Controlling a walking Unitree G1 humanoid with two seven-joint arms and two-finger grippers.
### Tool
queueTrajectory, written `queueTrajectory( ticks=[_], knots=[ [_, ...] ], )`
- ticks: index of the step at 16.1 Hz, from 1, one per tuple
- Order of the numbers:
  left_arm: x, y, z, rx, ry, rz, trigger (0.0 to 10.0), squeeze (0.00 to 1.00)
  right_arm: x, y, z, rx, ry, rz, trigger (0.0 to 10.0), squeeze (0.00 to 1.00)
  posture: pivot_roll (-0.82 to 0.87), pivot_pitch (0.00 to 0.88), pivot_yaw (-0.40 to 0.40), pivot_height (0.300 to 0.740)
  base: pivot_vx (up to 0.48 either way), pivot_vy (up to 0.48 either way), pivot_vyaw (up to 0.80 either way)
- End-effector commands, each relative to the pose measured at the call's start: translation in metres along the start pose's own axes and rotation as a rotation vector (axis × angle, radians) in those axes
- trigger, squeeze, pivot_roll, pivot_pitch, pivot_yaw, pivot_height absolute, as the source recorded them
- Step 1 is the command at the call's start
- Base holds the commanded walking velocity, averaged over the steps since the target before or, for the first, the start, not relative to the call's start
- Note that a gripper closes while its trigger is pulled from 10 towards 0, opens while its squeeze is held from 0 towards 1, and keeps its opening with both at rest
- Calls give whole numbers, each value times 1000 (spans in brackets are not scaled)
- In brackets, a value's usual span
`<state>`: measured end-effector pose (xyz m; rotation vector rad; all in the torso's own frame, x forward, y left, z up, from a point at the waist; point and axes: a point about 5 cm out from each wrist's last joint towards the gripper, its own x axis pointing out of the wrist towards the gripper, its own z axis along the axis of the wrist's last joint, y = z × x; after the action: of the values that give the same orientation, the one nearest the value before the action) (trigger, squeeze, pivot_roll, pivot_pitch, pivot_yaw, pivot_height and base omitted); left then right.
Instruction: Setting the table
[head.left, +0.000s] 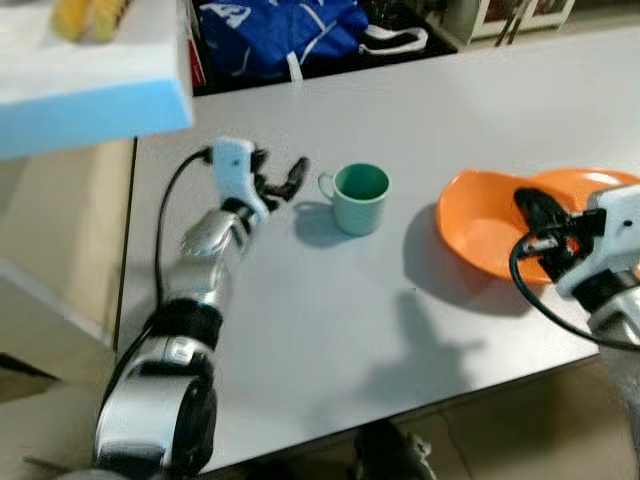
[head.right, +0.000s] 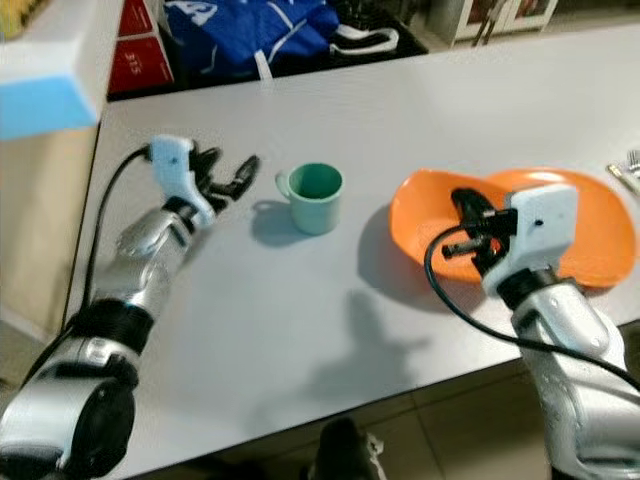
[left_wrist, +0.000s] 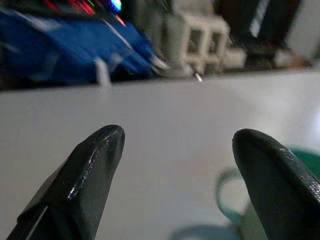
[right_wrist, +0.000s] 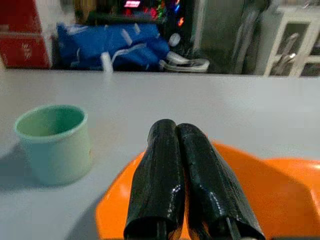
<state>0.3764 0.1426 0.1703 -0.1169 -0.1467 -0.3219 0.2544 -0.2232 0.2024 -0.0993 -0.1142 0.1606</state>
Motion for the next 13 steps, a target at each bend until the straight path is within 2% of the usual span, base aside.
queueTrajectory(
  ticks=[1, 4, 5, 6, 9, 10, 13],
  knots=[
    [-4, 2, 8, 18, -62, 56, 10000, 0, 3, -3, -4, 3, -22, -39, 10000, 0, -382, 78, 26, 740, 0, 0, 0],
    [-24, -7, -3, 29, -78, 131, 10000, 0, 15, 11, -18, -2, -57, -35, 10000, 0, -343, 81, 21, 740, 0, 0, 0],
    [-38, -23, -5, 20, -76, 156, 10000, 0, 21, 21, -29, 8, -54, -15, 10000, 0, -323, 78, 30, 740, 0, 0, 0],
    [-44, -27, -4, 17, -75, 159, 10000, 0, 25, 28, -33, 26, -51, -3, 10000, 0, -315, 78, 35, 740, 0, 0, 0],
    [-57, -32, -2, 8, -60, 169, 10000, 0, 29, 35, -39, 77, -48, 7, 10000, 0, -290, 71, 55, 740, 0, 0, 0],
    [-74, -33, 4, -1, -57, 214, 10000, 0, 33, 43, -41, 94, -70, 10, 10000, 0, -264, 46, 77, 740, 0, 0, 0],
    [-88, -37, 2, -2, -15, 236, 10000, 0, 39, 59, -43, 86, -88, 37, 10000, 0, -239, 25, 88, 740, 0, 0, 0]
  ],
)
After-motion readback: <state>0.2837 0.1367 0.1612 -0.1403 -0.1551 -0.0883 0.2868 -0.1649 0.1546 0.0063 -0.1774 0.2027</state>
